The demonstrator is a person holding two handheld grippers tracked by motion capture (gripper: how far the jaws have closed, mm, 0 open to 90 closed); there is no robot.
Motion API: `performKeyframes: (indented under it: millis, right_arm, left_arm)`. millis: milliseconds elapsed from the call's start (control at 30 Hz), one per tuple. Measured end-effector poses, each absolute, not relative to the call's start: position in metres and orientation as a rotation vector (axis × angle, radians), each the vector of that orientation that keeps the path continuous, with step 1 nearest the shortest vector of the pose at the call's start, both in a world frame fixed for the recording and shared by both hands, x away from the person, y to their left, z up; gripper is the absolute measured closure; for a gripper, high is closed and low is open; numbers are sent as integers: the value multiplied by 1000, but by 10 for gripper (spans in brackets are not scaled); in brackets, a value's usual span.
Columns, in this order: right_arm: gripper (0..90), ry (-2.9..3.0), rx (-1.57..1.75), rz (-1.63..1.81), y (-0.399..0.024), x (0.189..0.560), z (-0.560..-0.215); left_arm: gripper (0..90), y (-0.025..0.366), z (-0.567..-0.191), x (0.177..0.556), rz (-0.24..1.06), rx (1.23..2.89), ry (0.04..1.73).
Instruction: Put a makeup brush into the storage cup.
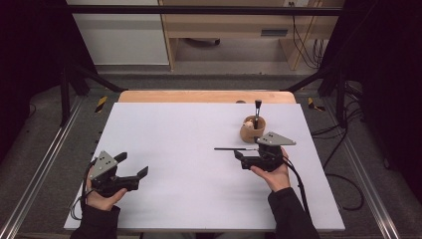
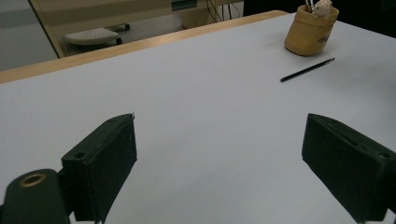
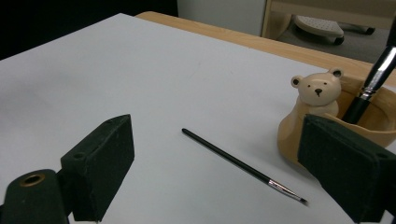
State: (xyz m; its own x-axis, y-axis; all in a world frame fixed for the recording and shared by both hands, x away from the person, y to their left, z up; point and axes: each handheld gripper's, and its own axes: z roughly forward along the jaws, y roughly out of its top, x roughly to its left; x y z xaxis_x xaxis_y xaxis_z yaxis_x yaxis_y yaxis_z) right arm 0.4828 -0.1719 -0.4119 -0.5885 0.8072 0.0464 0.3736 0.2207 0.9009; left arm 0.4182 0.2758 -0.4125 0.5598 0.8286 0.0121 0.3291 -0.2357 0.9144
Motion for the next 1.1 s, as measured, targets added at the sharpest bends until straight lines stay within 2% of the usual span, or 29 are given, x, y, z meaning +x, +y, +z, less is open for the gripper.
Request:
performKeyframes:
  millis: [1100]
  right_arm:
    - [147,2202,1171,1165,-136,536,-444]
  left_arm:
    - [88,274,-411,418,622,1803,937]
